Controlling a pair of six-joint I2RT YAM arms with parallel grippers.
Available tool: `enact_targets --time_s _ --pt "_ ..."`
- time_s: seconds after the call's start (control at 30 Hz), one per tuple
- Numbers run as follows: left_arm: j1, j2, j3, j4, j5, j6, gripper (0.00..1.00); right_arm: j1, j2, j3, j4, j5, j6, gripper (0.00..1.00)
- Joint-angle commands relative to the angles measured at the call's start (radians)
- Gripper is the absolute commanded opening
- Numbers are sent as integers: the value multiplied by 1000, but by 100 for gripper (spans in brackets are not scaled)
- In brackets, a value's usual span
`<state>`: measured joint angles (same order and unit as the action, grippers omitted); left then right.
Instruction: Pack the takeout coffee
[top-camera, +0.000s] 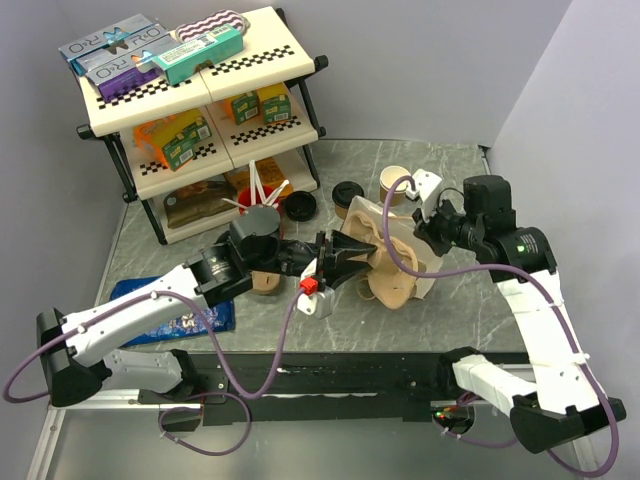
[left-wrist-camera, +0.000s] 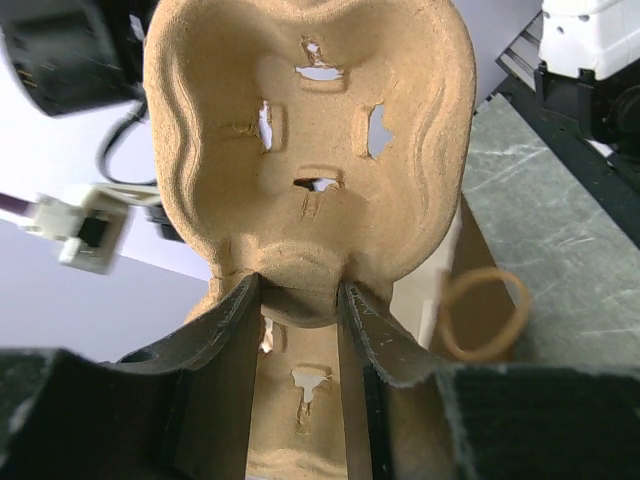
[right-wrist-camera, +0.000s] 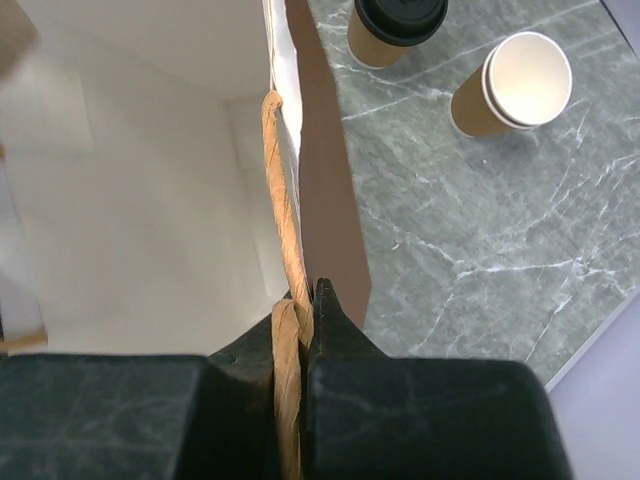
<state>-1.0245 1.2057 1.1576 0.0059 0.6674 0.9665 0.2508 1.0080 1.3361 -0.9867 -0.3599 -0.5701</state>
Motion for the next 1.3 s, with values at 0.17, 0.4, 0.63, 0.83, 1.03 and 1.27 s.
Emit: enact_targets --time_s 0.17,0.4,0.63,0.83,1.03,1.27 --pt "-5 29 91 -35 77 83 1 1 -51 -23 37 -47 -4 0" --pt "-6 86 109 -56 84 167 1 2 -43 8 23 -74 2 0" --pt "-6 132 136 -138 54 184 1 2 -60 -9 16 -86 -4 0" --pt "-6 156 140 -182 -11 164 1 4 -75 -9 -7 -82 -25 0" --pt "-6 160 113 -178 -45 161 1 5 -82 -8 -12 -105 -14 0" --pt "-6 216 129 -194 -112 147 1 8 -95 -23 -27 -102 -28 0"
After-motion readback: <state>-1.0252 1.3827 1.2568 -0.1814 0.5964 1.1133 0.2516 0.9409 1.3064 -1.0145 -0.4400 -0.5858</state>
